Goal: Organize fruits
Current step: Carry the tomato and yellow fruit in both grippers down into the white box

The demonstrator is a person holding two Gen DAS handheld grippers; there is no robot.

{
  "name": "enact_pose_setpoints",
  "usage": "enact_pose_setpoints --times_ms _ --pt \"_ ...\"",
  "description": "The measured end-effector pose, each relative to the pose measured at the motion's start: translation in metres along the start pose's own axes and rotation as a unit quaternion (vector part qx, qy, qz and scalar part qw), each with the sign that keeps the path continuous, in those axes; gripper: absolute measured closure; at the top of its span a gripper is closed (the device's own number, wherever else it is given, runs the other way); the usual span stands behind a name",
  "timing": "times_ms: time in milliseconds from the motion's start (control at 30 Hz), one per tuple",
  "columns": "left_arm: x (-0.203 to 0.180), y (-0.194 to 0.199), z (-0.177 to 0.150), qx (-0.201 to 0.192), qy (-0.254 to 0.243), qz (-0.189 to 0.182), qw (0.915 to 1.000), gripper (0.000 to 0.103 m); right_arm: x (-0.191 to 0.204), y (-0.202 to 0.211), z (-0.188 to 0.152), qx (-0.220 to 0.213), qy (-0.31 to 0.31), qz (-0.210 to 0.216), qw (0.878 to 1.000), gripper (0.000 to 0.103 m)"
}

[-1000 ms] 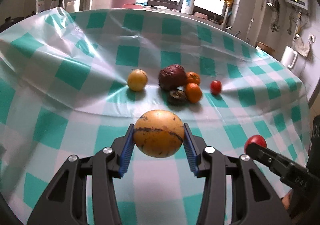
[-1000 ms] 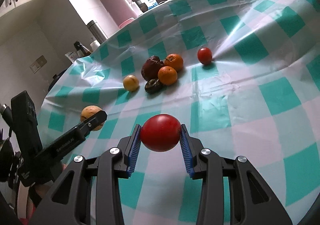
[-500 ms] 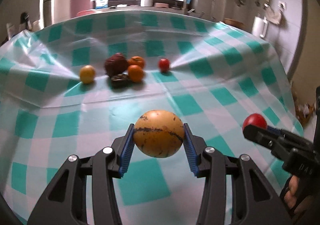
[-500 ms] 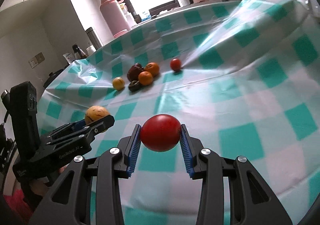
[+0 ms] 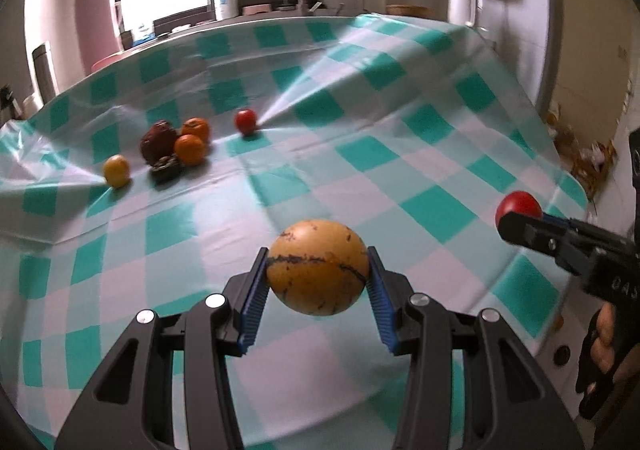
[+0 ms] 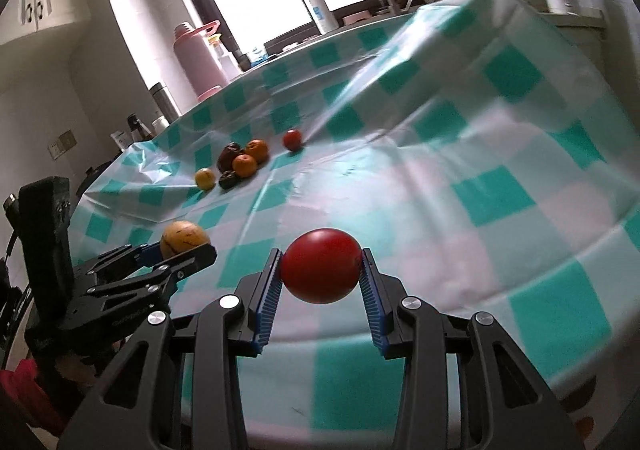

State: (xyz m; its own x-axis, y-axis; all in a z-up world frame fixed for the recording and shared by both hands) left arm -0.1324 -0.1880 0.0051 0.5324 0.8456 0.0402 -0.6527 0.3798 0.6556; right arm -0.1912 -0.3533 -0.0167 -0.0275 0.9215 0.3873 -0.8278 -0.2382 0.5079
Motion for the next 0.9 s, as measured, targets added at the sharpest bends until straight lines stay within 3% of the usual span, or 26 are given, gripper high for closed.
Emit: enact_pose_setpoints --times_ms 333,533,767,900 --pt "-0.06 0.003 -0.008 0.003 -0.076 -0.025 0.9968 0.056 -0.049 0.035 -0.016 -0.022 -0.031 -0.029 0.999 0.065" --pt "-0.112 0.014 -0.012 -0.011 -0.136 -0.064 0.9886 0.056 -0.089 0.07 -0.027 -0.042 -0.057 -0.072 0.995 0.065" --pt "-0.185 0.025 -0.027 -0.02 -0.219 -0.12 0.9682 0.056 -0.141 0.108 -0.055 -0.05 -0.108 -0.136 0.984 0.065" --pt "-0.231 0.018 -0.053 0.003 -0.282 -0.163 0.9456 0.056 -0.172 0.108 -0.08 -0.008 -0.127 -0.204 0.971 0.065"
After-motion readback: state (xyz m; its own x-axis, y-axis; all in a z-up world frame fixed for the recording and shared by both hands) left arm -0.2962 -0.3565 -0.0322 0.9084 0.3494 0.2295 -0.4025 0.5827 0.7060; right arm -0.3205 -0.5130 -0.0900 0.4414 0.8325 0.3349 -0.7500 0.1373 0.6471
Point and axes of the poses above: each gripper's, at about its wrist camera, not at the fingertips, and y roughly against the way its jaws point, x to its left, z to its top, the point moved 4 cm from there along -y, roughly the way its jaws point, and after that the axes turned 2 degrees about -z, right-handed, at the moved point
